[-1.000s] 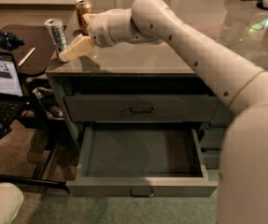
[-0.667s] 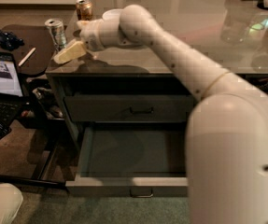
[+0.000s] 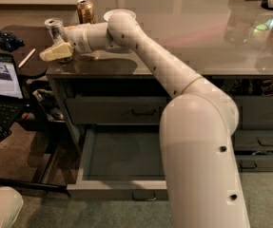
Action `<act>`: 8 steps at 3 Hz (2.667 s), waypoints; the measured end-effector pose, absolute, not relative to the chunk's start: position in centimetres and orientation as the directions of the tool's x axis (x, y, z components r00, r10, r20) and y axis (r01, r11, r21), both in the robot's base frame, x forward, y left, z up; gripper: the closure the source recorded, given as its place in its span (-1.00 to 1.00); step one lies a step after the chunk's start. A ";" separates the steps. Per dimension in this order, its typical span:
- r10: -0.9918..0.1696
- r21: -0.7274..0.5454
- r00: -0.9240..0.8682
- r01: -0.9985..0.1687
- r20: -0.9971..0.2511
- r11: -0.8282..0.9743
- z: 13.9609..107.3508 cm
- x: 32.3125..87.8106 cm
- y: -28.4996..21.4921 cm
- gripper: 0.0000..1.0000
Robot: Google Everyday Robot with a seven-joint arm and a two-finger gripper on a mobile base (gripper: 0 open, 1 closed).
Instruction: Place redbull can into middle drawer
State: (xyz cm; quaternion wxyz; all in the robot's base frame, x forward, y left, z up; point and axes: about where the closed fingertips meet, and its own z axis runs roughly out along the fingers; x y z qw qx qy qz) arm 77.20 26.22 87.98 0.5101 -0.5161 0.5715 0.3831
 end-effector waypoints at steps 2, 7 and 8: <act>-0.124 -0.081 0.059 -0.981 -0.990 0.178 89.2 76.4 25.4 0.32; -0.256 -0.095 0.049 -0.981 -0.966 0.169 90.9 63.8 11.6 1.00; -0.335 -0.062 0.002 -0.983 -0.942 0.170 89.1 61.0 9.0 1.00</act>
Offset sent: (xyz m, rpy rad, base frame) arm -0.0141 -0.0332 0.0175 0.1171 -0.0131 -0.0286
